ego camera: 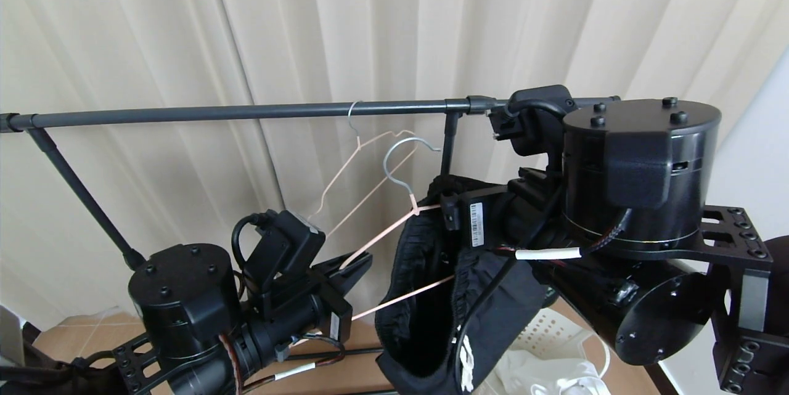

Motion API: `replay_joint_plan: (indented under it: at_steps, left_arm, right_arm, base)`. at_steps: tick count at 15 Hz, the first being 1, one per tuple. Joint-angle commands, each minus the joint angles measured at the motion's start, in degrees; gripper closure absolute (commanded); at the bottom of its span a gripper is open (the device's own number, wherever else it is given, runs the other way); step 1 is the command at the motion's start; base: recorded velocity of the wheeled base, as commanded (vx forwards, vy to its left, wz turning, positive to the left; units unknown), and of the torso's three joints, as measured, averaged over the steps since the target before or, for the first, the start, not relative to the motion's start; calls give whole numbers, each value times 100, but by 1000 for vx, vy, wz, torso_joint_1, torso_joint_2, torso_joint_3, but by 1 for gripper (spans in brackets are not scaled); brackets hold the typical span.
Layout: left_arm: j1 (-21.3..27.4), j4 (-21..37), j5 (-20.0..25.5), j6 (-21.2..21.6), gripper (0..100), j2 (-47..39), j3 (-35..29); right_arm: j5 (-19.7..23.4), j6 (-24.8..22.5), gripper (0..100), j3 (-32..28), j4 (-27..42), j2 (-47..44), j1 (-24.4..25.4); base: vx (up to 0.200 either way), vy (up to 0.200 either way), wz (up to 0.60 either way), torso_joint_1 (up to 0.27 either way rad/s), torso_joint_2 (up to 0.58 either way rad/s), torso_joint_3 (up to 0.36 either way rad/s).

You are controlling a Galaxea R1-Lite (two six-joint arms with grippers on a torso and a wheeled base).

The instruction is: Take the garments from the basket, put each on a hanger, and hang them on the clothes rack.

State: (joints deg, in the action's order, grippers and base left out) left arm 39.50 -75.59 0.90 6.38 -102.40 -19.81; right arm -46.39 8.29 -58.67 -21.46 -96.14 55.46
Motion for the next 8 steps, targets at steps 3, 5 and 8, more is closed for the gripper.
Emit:
replay_joint_plan:
  at_steps: [3, 5, 8]
  left_arm:
    - [-3, 10, -29, -5, 100, -131, -76]
    - [-12, -8, -37, -14, 100, -131, -111]
    - [-162, -404, -37, -75, 100, -263, -102]
  right_arm:
    - [7, -135, 0, 5, -8, 77, 0]
    - [7, -135, 0, 40, -8, 69, 0]
    - [7, -143, 0, 40, 10, 69, 0]
  base:
    - [0, 0, 0, 0, 0, 0]
    - [0, 0, 0, 0, 0, 0]
    - [0, 0, 0, 0, 0, 0]
